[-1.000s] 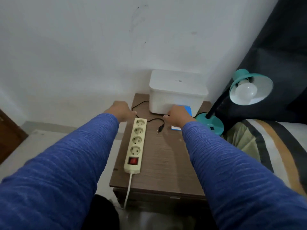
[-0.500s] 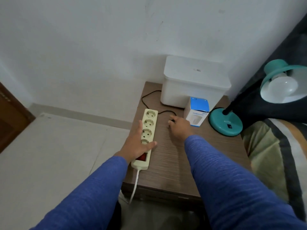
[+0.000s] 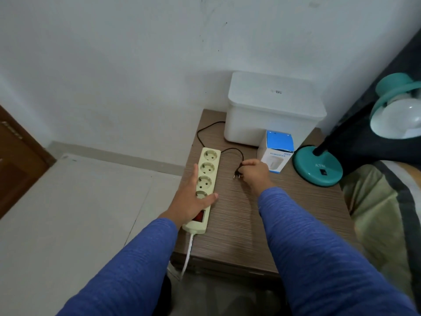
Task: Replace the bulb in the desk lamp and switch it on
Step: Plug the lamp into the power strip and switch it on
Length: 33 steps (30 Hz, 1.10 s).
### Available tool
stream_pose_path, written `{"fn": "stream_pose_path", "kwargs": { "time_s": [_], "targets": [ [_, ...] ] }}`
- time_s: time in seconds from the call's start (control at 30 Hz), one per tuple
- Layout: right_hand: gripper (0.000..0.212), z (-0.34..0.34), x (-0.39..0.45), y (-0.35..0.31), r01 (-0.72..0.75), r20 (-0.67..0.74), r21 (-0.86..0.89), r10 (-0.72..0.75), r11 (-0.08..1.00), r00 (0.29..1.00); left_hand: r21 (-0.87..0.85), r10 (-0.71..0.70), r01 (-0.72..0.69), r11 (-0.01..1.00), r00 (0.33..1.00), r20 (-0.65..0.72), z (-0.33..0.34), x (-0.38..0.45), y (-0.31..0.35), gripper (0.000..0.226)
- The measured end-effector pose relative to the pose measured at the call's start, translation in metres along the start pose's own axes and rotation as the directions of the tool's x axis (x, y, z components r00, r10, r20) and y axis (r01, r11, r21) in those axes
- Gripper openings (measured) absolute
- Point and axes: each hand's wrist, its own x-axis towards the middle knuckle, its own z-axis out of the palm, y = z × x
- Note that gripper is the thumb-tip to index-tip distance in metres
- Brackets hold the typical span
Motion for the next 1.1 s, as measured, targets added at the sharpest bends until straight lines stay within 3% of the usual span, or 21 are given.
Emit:
{"fn": "stream_pose_path", "kwargs": {
  "time_s": [0.13,0.27,0.37,0.53,0.63,0.77,0.97,1.1],
  "targets": [
    [0.04,0.0,-0.009,-0.005,-0.138,0.158,0.261,0.099,0.955,0.982,0.007,-0.002,0.002,1.0,1.0,-0.001,0.0,0.0,0.0,0.103],
    [0.055,-0.005,-0.017,-0.01,-0.101,0.274,0.433,-0.024,0.896,0.961,0.01,-0.001,0.001,1.0,1.0,-0.001,0.0,0.0,0.0,0.103],
    [0.054,-0.009,-0.021,-0.017,-0.008,0.32,0.46,-0.157,0.888,0.934,0.002,0.0,0.0,1.0,1.0,-0.006,0.001,0.0,0.0,0.103],
    [0.037,-0.005,-0.029,-0.026,0.169,0.257,0.403,-0.289,0.899,0.922,-0.011,0.003,-0.003,1.0,1.0,-0.015,0.002,0.001,-0.001,0.103],
    [0.037,0.004,-0.028,-0.026,0.305,0.208,0.299,-0.374,0.904,0.904,-0.014,0.004,-0.005,1.0,1.0,-0.016,0.002,0.001,-0.001,0.102],
    [0.049,0.017,-0.03,-0.022,0.527,0.179,0.101,-0.536,0.844,0.825,-0.005,0.021,-0.021,1.0,1.0,-0.015,0.001,0.0,0.0,0.101],
    [0.015,0.029,-0.027,-0.02,0.652,0.203,-0.126,-0.623,0.748,0.755,-0.003,0.014,-0.015,1.0,1.0,-0.019,0.002,0.002,-0.001,0.102],
    [0.012,0.034,-0.025,-0.019,0.691,0.251,-0.202,-0.645,0.694,0.722,-0.004,0.015,-0.016,1.0,1.0,-0.017,0.001,0.003,0.0,0.102]
  ]
}}
